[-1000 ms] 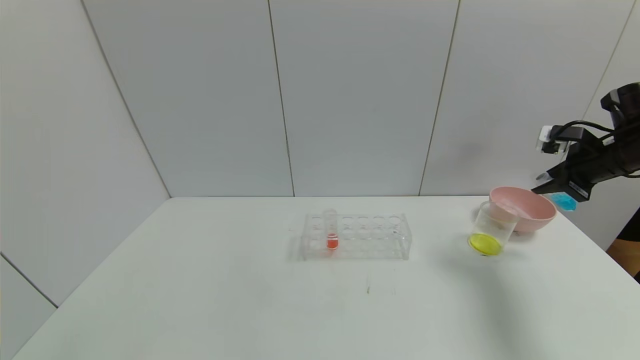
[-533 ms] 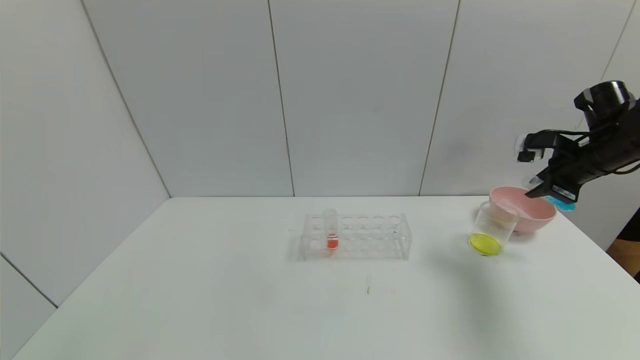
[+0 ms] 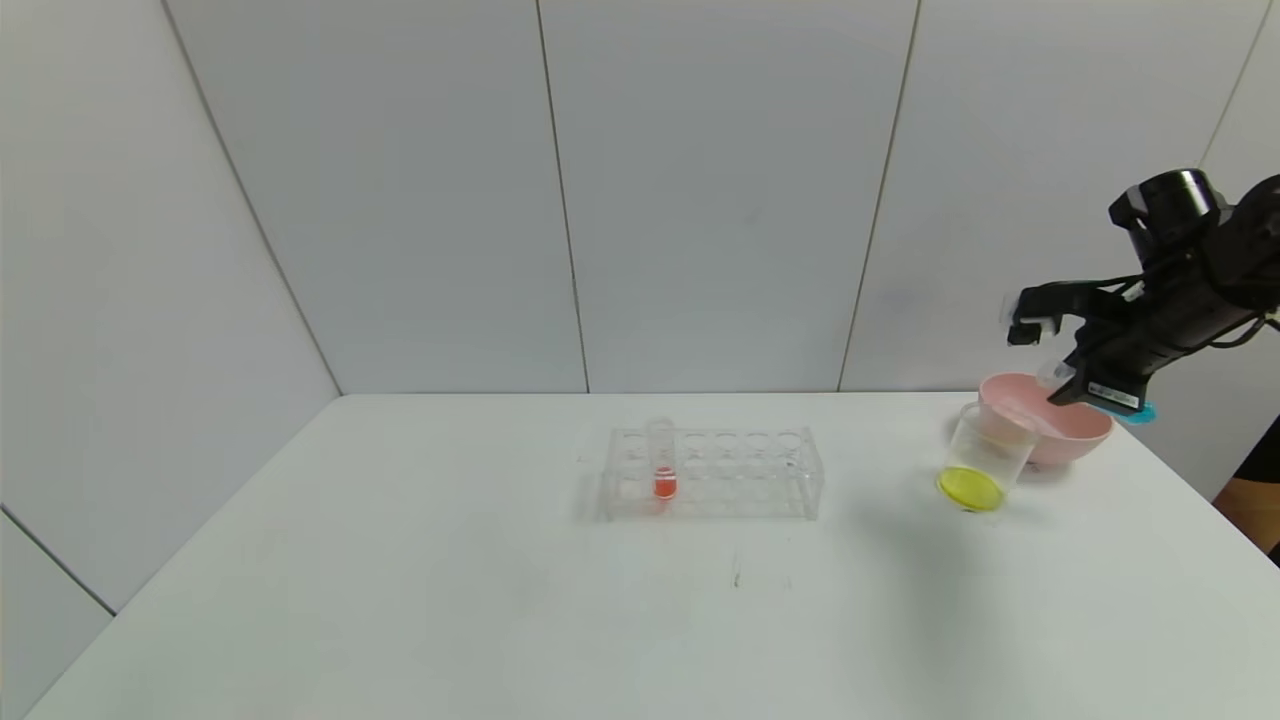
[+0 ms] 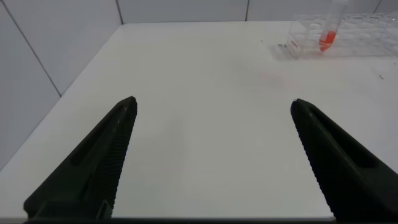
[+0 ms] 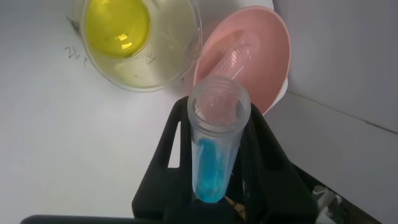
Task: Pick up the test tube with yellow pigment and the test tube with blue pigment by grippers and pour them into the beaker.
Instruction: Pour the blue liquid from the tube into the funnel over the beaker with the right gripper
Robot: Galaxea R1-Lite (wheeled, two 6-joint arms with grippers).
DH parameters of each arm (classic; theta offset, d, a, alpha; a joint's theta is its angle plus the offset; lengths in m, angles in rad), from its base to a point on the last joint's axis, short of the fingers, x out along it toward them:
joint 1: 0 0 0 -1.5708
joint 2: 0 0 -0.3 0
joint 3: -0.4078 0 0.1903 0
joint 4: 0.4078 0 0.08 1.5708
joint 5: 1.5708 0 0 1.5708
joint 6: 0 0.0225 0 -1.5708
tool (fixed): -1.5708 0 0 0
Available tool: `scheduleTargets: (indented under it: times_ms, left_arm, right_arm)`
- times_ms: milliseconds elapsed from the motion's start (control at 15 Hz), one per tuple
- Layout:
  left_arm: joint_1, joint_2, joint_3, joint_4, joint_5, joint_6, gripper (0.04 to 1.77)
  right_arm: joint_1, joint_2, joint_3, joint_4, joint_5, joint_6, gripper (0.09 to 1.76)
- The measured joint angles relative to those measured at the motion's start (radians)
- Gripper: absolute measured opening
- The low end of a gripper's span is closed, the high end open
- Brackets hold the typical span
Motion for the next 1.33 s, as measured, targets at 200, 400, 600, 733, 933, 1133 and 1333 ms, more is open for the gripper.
scheduleTargets:
  times_ms: [200,400,600,733,933,1133,1333]
  left_arm:
    - [0.001,0.000,0.000,0.000,0.000,0.000,1.76]
    - [0.000,0.000,0.000,0.000,0.000,0.000,1.76]
    - [0.001,0.000,0.000,0.000,0.000,0.000,1.76]
    - [0.000,0.000,0.000,0.000,0.000,0.000,1.76]
    - [0.001,0.000,0.000,0.000,0.000,0.000,1.76]
    - [0.001,0.000,0.000,0.000,0.000,0.000,1.76]
    - [0.000,0.000,0.000,0.000,0.000,0.000,1.76]
  right_arm:
    - [0.008,0.003,0.000,0.005,-0.050,-0.016,0.51]
    - [0.017,0.003,0.000,0.007,-0.071,-0.025,0.51]
    - [0.029,0.005,0.000,0.006,-0.114,-0.039,0.51]
    - [0.038,0.007,0.000,0.005,-0.146,-0.049,0.51]
    - [0.052,0.009,0.000,0.005,-0.201,-0.069,0.51]
    - [0.065,0.011,0.000,0.000,-0.247,-0.089,0.51]
    - [0.076,0.016,0.000,-0.006,-0.254,-0.100,0.51]
